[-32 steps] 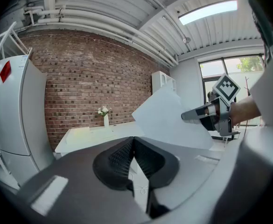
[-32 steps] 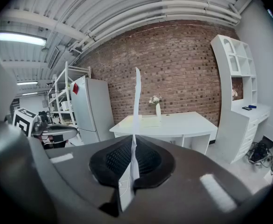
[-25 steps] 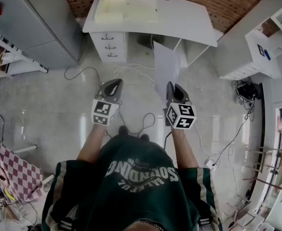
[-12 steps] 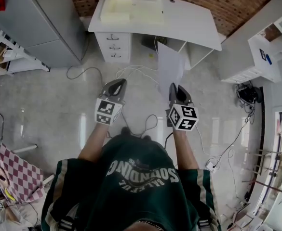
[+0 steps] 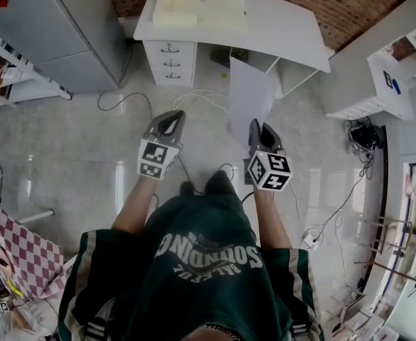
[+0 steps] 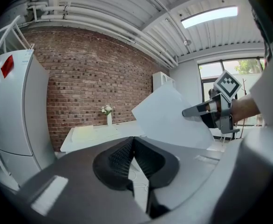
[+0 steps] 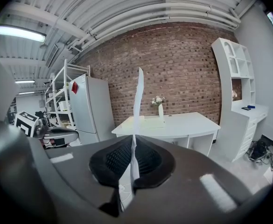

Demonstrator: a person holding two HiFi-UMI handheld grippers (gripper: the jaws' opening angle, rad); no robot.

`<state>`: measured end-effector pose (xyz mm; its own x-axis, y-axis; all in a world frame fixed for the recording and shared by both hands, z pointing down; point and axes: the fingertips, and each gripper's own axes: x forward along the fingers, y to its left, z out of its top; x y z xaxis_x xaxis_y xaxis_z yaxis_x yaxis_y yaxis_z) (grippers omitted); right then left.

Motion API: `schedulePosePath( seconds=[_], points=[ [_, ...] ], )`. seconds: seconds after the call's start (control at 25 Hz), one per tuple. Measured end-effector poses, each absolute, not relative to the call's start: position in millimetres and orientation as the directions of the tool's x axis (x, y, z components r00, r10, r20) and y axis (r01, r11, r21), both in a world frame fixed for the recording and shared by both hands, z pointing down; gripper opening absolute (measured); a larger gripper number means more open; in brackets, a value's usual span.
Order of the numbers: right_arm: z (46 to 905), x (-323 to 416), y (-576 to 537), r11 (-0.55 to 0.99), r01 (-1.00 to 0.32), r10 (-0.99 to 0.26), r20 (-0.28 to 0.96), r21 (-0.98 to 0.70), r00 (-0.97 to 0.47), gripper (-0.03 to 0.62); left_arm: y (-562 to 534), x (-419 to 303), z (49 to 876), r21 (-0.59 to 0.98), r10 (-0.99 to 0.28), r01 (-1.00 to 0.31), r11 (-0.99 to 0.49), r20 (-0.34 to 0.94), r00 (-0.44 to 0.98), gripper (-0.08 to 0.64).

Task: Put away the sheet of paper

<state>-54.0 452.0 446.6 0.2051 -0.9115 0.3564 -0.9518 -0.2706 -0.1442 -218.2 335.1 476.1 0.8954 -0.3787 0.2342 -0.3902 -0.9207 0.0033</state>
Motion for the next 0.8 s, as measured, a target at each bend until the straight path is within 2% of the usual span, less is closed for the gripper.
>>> schedulePosePath(
  seconds=[0.4, 0.8],
  points=[
    [454.2, -46.3, 421.9, -0.265, -0.951, -0.915, 0.352, -0.161, 0.195, 0.002, 310.9, -210.1, 484.8, 0.011, -0.387, -0.401, -0.916, 0.235, 0.891, 0.009],
    [458.9, 1.1, 353.6, -0.244, -0.954, -0.919, 0.357, -0.172, 0.170, 0.002, 248.2, -165.0, 487.1, 0.006, -0.405, -0.421, -0.907, 0.255, 0.878, 0.009]
  ],
)
